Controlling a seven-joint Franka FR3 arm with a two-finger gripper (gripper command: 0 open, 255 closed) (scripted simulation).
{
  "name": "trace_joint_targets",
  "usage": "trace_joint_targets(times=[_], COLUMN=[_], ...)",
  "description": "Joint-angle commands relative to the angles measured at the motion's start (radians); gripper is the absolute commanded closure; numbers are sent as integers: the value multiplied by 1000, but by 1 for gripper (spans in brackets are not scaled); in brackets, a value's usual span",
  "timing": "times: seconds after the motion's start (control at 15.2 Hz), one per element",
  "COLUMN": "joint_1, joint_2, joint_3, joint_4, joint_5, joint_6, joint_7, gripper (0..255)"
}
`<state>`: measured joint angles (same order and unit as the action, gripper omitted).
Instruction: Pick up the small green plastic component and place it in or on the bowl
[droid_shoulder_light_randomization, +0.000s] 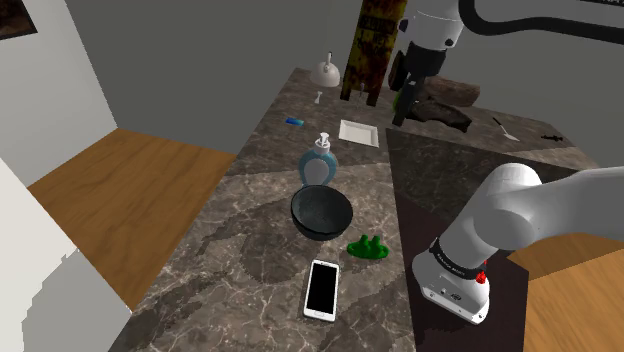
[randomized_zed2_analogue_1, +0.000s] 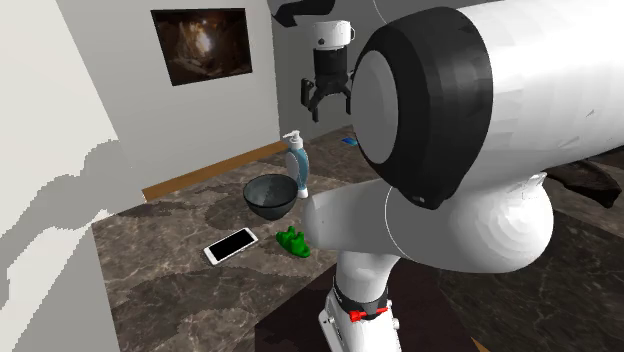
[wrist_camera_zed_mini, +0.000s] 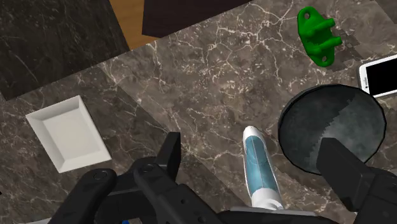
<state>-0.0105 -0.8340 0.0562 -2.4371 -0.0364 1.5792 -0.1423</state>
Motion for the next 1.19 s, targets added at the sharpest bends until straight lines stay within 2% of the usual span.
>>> trace_joint_targets(times=[0.0,0.59,1.12], joint_1=[0,91,179], joint_2=[0,81,225], joint_3=[0,114,224], joint_4=[0,-190,-317], joint_5=[0,53,111], joint_6=[0,147,307], joint_7=[0,25,54], gripper=[0,0,0])
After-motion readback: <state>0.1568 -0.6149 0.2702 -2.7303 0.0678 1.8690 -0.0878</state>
